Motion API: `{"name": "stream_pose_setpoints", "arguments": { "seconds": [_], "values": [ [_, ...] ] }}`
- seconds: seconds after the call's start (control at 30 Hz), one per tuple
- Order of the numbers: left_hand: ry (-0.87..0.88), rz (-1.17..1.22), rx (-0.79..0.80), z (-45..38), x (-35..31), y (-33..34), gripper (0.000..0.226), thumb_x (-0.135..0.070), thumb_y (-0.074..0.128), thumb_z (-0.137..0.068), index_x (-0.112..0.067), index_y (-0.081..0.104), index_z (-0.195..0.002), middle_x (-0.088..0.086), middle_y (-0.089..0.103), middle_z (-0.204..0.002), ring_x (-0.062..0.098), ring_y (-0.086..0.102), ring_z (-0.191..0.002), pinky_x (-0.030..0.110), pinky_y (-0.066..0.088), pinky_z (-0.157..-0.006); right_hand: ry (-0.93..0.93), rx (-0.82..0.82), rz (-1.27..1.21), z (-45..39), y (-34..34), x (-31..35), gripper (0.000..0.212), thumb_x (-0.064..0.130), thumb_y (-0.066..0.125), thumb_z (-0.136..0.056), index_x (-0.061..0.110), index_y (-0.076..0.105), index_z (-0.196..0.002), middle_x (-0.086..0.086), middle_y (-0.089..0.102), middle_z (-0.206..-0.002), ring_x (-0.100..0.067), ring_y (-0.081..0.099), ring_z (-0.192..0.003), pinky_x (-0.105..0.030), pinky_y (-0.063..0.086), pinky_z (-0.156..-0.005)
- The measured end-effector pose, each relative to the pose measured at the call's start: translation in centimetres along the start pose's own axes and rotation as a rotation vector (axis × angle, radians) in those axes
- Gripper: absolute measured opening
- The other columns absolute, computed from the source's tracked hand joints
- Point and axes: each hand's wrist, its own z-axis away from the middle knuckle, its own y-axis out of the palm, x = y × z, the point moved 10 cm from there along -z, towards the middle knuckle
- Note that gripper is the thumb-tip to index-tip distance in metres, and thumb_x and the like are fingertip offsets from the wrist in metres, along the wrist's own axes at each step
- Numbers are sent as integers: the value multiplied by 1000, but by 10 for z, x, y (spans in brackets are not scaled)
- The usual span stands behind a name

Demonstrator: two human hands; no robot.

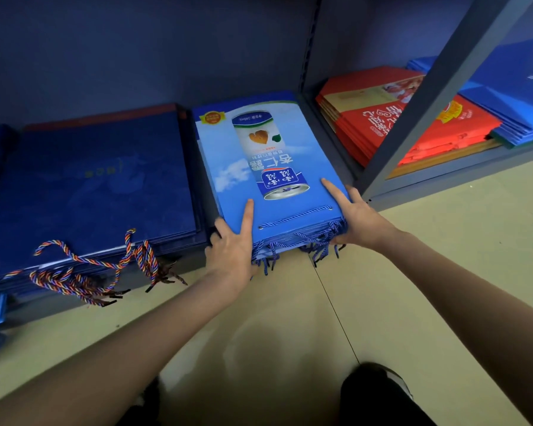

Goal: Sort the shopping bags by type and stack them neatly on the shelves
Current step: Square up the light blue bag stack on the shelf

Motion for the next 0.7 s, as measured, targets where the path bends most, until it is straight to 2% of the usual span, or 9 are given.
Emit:
{"name": "stream_pose_setpoints", "arguments": {
  "seconds": [0.1,0.17,0.2,0.3,0.37,0.47,0.53,0.63,0.7],
  "values": [
    [-26,26,-70,-1,1,4,118,-7,71,-81,-40,-24,-141,22,14,-138,30,48,-93,33,44,-72,-22,-26,-93,-2,-1,-3,125,14,86,-63,49,-2,-144,-6,12,-149,-36,41,-125,-42,38,-103],
    [-21,143,-67,1,1,7,116,-5,71,-79,-42,-19,-143,22,6,-143,26,47,-78,30,42,-68,-30,-27,-129,-2,-1,-2,123,13,86,-62,48,1,-144,-5,14,-148,-33,38,-128,-40,36,-104],
    [-10,213,-73,2,1,7,115,-5,72,-78,-44,-15,-143,20,4,-145,26,48,-76,29,43,-70,-35,-28,-137,-3,-1,-1,122,13,86,-63,48,2,-144,-5,14,-148,-32,37,-129,-40,36,-104],
    [25,402,-77,6,-1,6,114,-8,76,-74,-46,-6,-145,15,3,-145,32,53,-98,37,48,-92,-25,-13,-182,-4,-1,-2,120,12,85,-63,47,5,-145,-6,15,-146,-31,34,-129,-37,35,-105],
    [20,468,-58,8,-2,0,115,-12,78,-73,-46,-5,-145,14,7,-143,34,52,-107,40,45,-98,-21,-7,-222,-2,-4,-2,119,12,85,-63,46,6,-145,-7,22,-137,-30,37,-124,-33,35,-103],
    [-3,560,-12,10,4,-17,115,-16,80,-72,-47,-4,-144,12,14,-139,23,49,-98,23,39,-91,-48,-19,-255,3,-17,5,119,18,88,-60,44,9,-146,-4,25,-123,-27,38,-121,-26,30,-104],
    [-4,577,-1,13,8,-31,115,-19,81,-70,-44,-2,-146,12,16,-140,22,44,-100,18,31,-83,-73,-55,-277,6,-31,12,119,21,89,-57,41,14,-146,-7,26,-129,-25,36,-125,-23,25,-106],
    [3,576,-14,12,5,-49,117,-22,82,-69,-43,-3,-147,12,17,-139,21,42,-95,22,33,-84,-54,-179,-364,11,-55,10,116,25,89,-55,39,19,-146,-9,31,-135,-25,35,-128,-25,26,-106],
    [8,537,-36,7,3,-58,118,-20,82,-70,-42,-5,-146,12,16,-139,22,45,-93,26,37,-83,-33,-253,-431,11,-64,9,120,25,89,-55,37,14,-147,-9,33,-137,-23,35,-129,-30,27,-108]
  ]
}}
